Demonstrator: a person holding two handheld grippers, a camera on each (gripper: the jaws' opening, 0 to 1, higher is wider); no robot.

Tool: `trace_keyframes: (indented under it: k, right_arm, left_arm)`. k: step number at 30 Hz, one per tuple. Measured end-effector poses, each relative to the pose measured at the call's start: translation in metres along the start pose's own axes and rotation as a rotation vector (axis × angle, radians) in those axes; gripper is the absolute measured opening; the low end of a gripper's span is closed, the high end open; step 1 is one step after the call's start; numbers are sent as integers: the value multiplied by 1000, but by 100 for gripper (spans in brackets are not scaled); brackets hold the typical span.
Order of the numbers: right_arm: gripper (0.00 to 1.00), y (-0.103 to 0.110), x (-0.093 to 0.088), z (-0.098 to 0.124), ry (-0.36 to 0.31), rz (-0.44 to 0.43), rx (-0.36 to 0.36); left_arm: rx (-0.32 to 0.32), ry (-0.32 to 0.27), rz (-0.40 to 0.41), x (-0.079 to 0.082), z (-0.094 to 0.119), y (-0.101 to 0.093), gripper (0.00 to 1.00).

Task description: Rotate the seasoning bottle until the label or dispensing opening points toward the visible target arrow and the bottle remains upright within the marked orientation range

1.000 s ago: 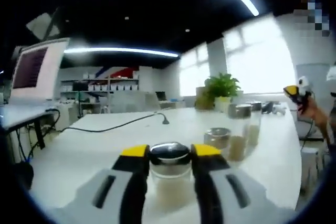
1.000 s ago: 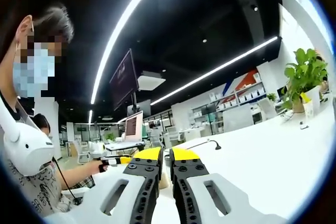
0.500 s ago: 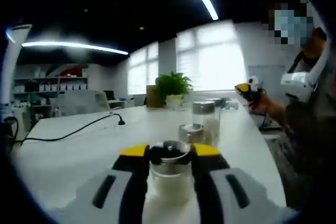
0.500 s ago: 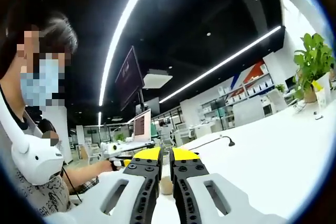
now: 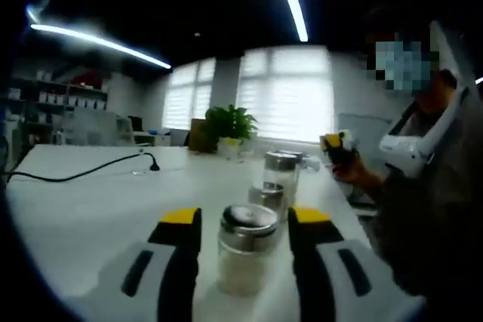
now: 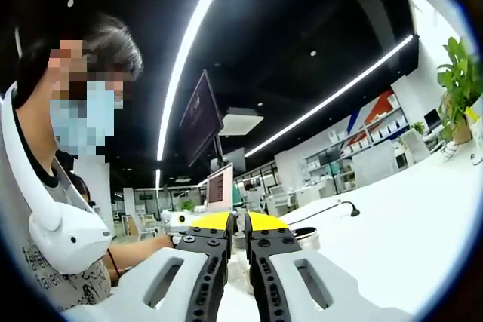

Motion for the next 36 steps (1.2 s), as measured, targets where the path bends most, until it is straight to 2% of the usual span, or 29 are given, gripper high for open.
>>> trace_keyframes:
  k: [1,3,4,7,9,10,11,14,16,18,22,25,27,30,36]
  right_arm:
    - [5,-2,-2,1,2,-1,-1]
    - [5,-7,-5,2,7,-13,-15]
    - [5,-10,-5,3,13,-22,-21]
    - [5,-15,1,3,14,-24,-25]
    - [5,-18,6,3,30,9,-29]
    - [5,-20,7,2,43,26,-41]
    - [5,-22,8,2,47,34,-46]
    - [5,-28,11,0,39,40,-39]
    - [5,-32,11,-3,34,34,-36]
    - [5,-35,11,-6,36,29,-35]
    - [5,-42,9,-15,58,41,-27]
    - [5,-46,9,-20,88,61,-33]
    - [5,-47,9,-20,92,67,-33]
    - [5,-49,7,-22,90,53,-34]
    - [5,-52,7,-21,91,53,-51]
  left_arm:
    - [75,6,-46,0,0,-6,59]
    - [166,-15,-156,2,0,-14,58]
    - [184,-44,-196,5,1,-18,58]
    - [254,-145,-172,19,4,-26,59]
    - [342,-174,-144,23,8,-24,60]
    - [357,-182,-135,23,10,-24,61]
    - [390,-183,-120,23,12,-24,61]
    - [425,-166,-125,19,16,-31,61]
    - [476,-125,-185,16,17,-35,58]
    - [473,-106,-208,15,16,-42,53]
    - [477,-133,-189,16,13,-49,54]
    - [469,-136,-202,15,11,-48,54]
    - [447,-83,-178,11,9,-45,53]
    - [439,-59,-209,10,8,-45,52]
    - [424,-36,-212,5,3,-45,51]
Point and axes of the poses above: the point that each gripper's makers call its tool centre point, and the gripper's own axes: z roughly backward along the fingers, y roughly to its left, x roughly out of its top, the point moved 10 cm from there along z, roughly backward along the fingers, and after that the axes turned 9 degrees about x, right-handed, at the moved point
